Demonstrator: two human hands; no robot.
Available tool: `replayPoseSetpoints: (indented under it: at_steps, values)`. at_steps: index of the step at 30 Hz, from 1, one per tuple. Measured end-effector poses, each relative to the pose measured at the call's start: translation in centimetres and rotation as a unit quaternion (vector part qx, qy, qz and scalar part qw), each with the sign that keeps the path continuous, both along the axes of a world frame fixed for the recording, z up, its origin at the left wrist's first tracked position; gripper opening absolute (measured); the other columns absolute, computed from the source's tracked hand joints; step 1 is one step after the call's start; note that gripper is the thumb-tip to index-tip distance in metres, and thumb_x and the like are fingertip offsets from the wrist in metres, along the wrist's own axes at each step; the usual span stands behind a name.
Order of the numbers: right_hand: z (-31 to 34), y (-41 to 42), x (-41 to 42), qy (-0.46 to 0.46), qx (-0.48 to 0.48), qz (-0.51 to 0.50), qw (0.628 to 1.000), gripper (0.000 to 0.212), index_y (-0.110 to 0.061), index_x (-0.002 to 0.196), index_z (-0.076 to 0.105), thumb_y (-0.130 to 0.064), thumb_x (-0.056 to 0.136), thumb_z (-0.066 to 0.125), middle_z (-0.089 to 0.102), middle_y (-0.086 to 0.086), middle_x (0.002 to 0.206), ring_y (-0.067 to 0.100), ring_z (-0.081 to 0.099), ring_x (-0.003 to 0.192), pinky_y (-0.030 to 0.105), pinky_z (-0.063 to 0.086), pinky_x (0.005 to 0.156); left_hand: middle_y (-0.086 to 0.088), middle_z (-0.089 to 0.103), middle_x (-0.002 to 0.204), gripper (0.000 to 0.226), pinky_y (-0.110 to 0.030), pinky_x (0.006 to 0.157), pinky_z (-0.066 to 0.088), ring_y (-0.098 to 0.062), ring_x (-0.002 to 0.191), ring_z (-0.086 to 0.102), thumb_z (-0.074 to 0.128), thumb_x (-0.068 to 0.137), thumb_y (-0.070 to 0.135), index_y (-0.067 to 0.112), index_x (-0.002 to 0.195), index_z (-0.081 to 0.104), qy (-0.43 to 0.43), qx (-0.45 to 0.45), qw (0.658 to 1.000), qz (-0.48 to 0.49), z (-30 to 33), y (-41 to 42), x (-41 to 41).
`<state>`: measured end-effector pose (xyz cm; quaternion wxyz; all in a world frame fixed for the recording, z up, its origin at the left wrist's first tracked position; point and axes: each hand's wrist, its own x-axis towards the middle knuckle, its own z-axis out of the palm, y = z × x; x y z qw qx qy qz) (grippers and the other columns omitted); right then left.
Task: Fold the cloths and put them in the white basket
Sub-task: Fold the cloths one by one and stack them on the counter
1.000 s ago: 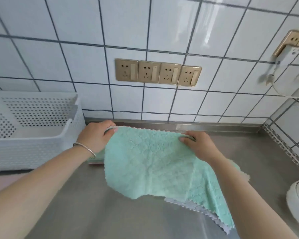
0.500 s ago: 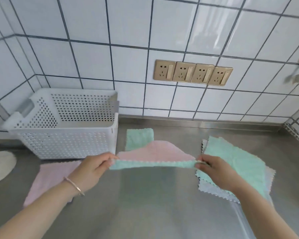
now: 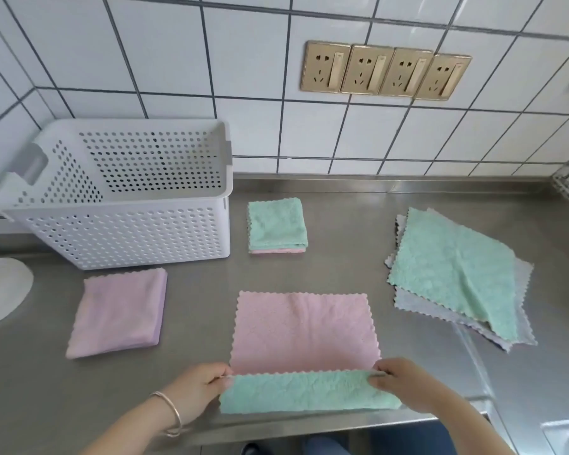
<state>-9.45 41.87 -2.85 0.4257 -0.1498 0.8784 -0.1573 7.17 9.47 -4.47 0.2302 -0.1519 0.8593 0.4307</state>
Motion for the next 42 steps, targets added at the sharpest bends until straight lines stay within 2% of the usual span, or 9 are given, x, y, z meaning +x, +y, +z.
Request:
replayPoseSetpoints:
  at_steps: [3,6,11,17,21,30,34,40,42]
  values:
    - [0.1,-1.0,-1.9,0.024,-0.026,-0.041,0.999,0.030,-0.015,0.064,0.048,-0.027,0.091,0.055,0.044,-0.003,0.062,0.008,0.038,0.054,0.019,0.028,0.052,0.012,0.050,0.057,0.038,-0.017,0.060,0.032,0.000,0.057,0.042,0.048,0.094,0.022,0.038,0.060,0.051,0.026,-0.003,0.998,0.063,-0.1,-0.2,-2.5]
    - [0.0,-2.6,-3.9,0.048,-0.059,-0.074,0.994,0.019,-0.009,0.076,0.054,-0.019,0.091,0.055,0.046,0.000,0.065,0.009,0.038,0.055,0.016,0.029,0.049,0.005,0.048,0.064,0.026,-0.025,0.059,0.031,-0.013,0.062,0.041,0.046,0.094,0.018,0.030,0.071,0.051,0.051,0.003,0.988,0.143,-0.6,-0.3,-5.2]
    - [-1.7,-4.2,-6.6,0.096,-0.051,-0.094,0.990,0.011,-0.011,0.087,0.061,-0.017,0.092,0.053,0.057,0.007,0.081,0.019,0.049,0.071,0.026,0.035,0.059,-0.011,0.067,0.090,0.016,-0.030,0.068,0.038,-0.031,0.087,0.060,0.047,0.093,0.020,0.015,0.095,0.062,0.032,-0.090,0.977,0.190,-2.8,-1.5,-9.1]
    - [-2.6,-5.0,-8.6,0.122,-0.025,-0.097,0.987,0.017,-0.007,0.089,0.059,-0.020,0.094,0.048,0.060,0.012,0.082,0.022,0.050,0.069,0.029,0.034,0.055,-0.014,0.067,0.108,0.022,-0.033,0.080,0.042,-0.032,0.100,0.060,0.046,0.094,0.021,0.010,0.104,0.062,0.008,-0.141,0.972,0.186,-4.2,-2.3,-12.1]
    - [-3.2,-5.2,-9.3,0.127,-0.013,-0.111,0.986,0.019,-0.008,0.084,0.054,-0.023,0.093,0.049,0.059,0.009,0.081,0.023,0.053,0.072,0.029,0.036,0.058,-0.021,0.065,0.105,0.024,-0.036,0.078,0.041,-0.036,0.098,0.058,0.043,0.095,0.022,0.005,0.098,0.059,-0.005,-0.189,0.968,0.167,-4.6,-2.5,-13.0]
    - [-4.3,-5.6,-10.2,0.141,-0.003,-0.134,0.981,0.019,-0.012,0.089,0.051,-0.030,0.094,0.048,0.059,0.011,0.082,0.026,0.055,0.072,0.028,0.036,0.052,-0.023,0.063,0.103,0.027,-0.037,0.077,0.041,-0.037,0.098,0.057,0.039,0.096,0.025,0.003,0.092,0.054,-0.042,-0.241,0.960,0.139,-4.9,-2.7,-14.2]
    - [-4.7,-6.0,-10.3,0.151,0.018,-0.168,0.974,0.024,-0.016,0.079,0.044,-0.035,0.093,0.049,0.055,0.008,0.079,0.024,0.052,0.069,0.024,0.030,0.045,-0.024,0.063,0.105,0.028,-0.037,0.078,0.040,-0.038,0.100,0.056,0.039,0.096,0.025,0.002,0.093,0.054,-0.047,-0.242,0.957,0.149,-4.9,-2.6,-14.4]
    - [-5.1,-6.4,-10.3,0.170,0.047,-0.201,0.964,0.030,-0.013,0.085,0.048,-0.043,0.090,0.050,0.055,0.006,0.080,0.024,0.052,0.074,0.028,0.037,0.059,-0.023,0.063,0.107,0.030,-0.037,0.081,0.043,-0.037,0.101,0.057,0.040,0.096,0.027,0.001,0.100,0.054,-0.062,-0.250,0.954,0.157,-4.4,-2.3,-14.8]
    - [-5.1,-6.0,-9.9,0.173,0.030,-0.242,0.954,0.030,-0.013,0.088,0.050,-0.043,0.090,0.050,0.056,0.003,0.077,0.025,0.054,0.076,0.029,0.039,0.061,-0.020,0.064,0.107,0.030,-0.037,0.081,0.046,-0.036,0.100,0.059,0.042,0.094,0.031,0.004,0.102,0.054,-0.073,-0.294,0.940,0.158,-3.9,-1.7,-14.6]
